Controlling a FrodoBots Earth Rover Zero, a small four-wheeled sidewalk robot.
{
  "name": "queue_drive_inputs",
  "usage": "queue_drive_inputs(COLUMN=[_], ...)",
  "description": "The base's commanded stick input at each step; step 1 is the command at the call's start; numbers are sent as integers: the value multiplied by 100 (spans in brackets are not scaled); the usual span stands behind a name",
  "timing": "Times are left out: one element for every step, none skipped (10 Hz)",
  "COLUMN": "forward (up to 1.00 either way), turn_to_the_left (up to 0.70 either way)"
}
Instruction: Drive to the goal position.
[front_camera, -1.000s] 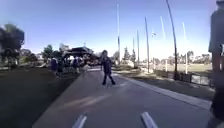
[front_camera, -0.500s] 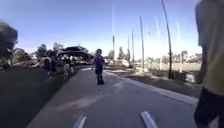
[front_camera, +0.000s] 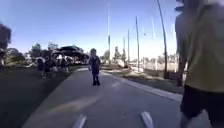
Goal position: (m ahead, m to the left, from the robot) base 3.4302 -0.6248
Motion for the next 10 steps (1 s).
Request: queue_drive_inputs(forward=[0,0,0,-2,-5,-6,-6,-6,-5,-2], turn_to_the_left=[-100,-100,-100,-60,-11,-11,-11,-11,-9,-4])
